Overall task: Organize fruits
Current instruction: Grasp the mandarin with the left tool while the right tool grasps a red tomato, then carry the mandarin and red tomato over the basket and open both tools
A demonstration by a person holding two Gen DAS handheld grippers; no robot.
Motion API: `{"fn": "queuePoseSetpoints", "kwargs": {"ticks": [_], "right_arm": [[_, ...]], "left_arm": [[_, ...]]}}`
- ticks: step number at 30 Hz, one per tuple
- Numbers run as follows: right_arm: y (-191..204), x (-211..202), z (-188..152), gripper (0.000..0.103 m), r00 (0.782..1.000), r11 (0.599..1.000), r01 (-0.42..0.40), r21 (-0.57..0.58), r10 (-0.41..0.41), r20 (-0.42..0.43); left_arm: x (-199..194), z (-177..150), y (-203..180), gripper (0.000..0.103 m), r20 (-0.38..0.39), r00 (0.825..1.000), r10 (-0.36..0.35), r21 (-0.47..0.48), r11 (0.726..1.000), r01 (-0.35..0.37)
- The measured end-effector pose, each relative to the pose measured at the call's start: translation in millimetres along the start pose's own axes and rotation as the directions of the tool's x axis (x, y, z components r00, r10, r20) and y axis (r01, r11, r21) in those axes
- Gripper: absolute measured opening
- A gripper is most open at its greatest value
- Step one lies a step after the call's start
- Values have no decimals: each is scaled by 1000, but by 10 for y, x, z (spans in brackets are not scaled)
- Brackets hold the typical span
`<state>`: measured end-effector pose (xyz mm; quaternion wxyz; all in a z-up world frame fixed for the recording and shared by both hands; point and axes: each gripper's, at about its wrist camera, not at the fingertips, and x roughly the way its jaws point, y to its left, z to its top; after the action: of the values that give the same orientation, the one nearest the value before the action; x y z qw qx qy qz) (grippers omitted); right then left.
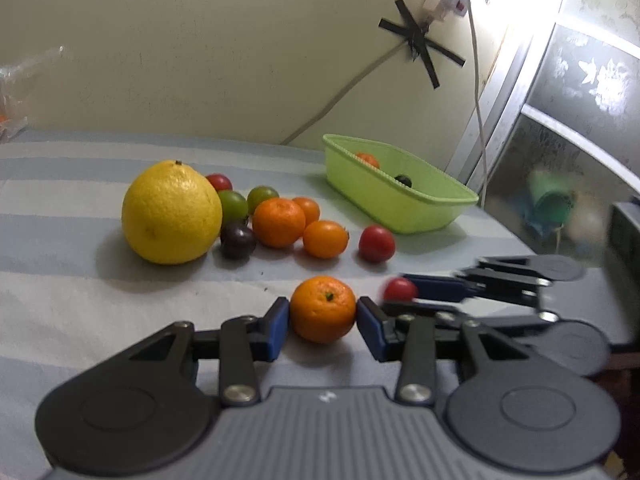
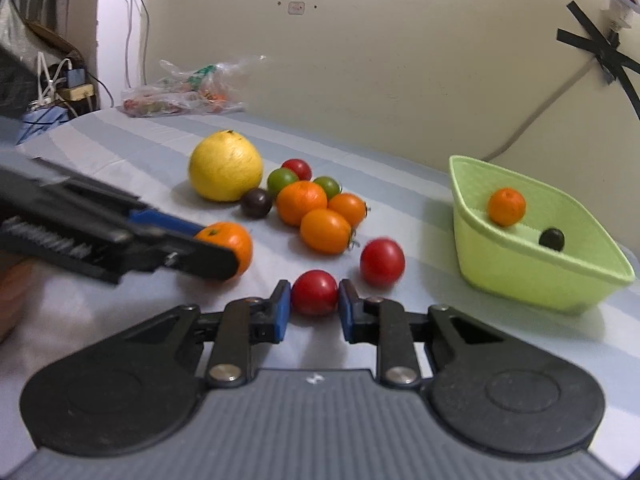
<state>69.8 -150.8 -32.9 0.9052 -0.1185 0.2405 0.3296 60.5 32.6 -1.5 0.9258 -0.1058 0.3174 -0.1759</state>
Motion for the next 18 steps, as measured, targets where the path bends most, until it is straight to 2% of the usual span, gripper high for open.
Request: {"fn": "queuePoseSetpoints", "kwargs": {"ticks": [4, 7, 11, 15, 18], "right_arm": [[-139, -266, -176, 28, 999, 995, -35, 91, 34, 12], [-218, -440, -308, 28, 999, 986, -38, 163, 33, 32], [-258, -577, -419, 28, 999, 980, 8, 197, -17, 45], [-269, -595, -452, 28, 999, 975, 3, 221, -15, 51], [-241, -580, -448, 30, 999, 979, 9, 205, -18, 45]], "left_arm": [[2, -18, -79, 37, 0, 1000, 19, 29, 999, -19], [6, -61, -140, 37, -12, 999, -30, 15, 999, 30], [26, -138, -373, 38, -27, 998, -63, 62, 996, 64], [55, -181, -562, 37, -20, 1000, -23, 138, 990, 26], [66, -184, -556, 40, -24, 1000, -9, 125, 992, 12]]}}
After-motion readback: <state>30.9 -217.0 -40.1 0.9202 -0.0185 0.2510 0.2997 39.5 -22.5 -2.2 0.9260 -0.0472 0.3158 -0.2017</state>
